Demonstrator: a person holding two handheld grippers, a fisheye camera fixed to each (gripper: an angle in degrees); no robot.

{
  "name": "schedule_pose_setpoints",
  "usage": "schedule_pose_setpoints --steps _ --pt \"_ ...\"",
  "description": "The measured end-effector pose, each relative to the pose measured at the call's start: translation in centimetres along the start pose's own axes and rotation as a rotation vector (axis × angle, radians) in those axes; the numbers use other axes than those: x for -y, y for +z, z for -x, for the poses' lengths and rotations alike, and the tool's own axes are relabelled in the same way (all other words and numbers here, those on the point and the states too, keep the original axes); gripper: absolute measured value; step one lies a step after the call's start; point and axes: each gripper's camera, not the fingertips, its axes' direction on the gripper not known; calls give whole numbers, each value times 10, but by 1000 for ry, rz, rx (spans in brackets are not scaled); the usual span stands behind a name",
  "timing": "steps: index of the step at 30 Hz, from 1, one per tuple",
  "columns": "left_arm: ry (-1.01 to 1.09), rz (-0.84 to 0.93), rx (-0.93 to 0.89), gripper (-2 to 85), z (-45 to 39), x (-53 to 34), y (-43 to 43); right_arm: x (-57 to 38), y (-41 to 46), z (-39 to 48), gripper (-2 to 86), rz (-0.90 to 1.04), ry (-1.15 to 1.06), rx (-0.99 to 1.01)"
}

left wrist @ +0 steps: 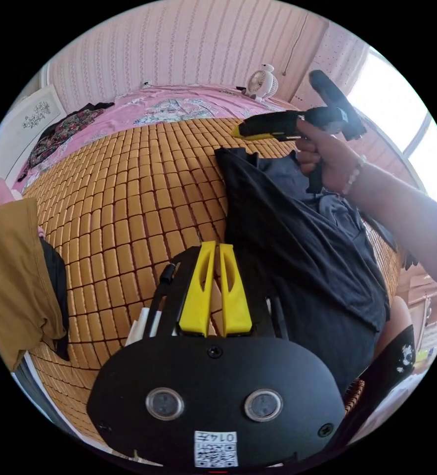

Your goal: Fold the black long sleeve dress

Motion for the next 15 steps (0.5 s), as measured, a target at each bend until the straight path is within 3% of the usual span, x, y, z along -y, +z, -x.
schedule_pose_setpoints --steps 4,10,15 --pt "40 -40 -32 -6 -10 -18 -34 -51 -72 -5 69 -155 -46 112" --pt "241 16 -272 20 -106 -69 -55 -219 -157 -15 64 20 -32 -185" --pt "348 108 -425 40 -194 -101 -43 -348 -198 -30 75 82 194 -269"
